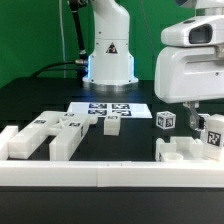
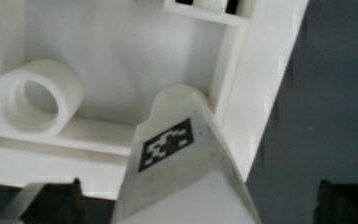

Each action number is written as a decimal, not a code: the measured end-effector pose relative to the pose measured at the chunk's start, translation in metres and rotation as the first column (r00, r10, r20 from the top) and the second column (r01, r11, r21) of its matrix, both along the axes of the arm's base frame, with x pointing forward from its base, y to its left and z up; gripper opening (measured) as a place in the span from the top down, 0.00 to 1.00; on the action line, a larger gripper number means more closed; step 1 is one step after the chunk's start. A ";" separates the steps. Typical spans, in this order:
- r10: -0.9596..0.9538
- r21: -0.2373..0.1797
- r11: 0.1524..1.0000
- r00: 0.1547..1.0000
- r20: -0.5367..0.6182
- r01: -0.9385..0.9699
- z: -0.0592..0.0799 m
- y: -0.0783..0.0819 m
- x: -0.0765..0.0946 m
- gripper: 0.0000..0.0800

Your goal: Assemble chair

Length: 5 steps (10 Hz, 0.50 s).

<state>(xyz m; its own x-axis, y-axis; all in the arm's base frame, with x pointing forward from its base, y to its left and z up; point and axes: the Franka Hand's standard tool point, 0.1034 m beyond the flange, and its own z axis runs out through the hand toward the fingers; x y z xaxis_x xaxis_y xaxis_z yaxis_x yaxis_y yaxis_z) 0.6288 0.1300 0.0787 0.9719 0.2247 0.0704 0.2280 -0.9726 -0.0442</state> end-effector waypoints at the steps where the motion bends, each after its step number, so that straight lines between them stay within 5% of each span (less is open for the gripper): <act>1: 0.087 -0.013 0.996 0.996 0.005 -0.087 0.000 -0.001 0.000 0.19; 4: 0.182 -0.021 0.983 0.983 0.009 -0.182 0.000 -0.002 0.000 0.19; 5: 0.181 -0.021 0.983 0.983 0.009 -0.181 0.000 -0.002 0.000 0.35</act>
Offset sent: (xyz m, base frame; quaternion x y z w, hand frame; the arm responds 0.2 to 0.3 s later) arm 0.0000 0.0000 0.0000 0.0000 0.0000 -0.0650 0.9979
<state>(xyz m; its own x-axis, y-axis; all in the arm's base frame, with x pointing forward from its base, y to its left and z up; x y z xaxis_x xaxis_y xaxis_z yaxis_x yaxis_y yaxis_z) 0.6291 0.1276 0.0785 0.9144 0.3980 0.0744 0.4005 -0.9161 -0.0218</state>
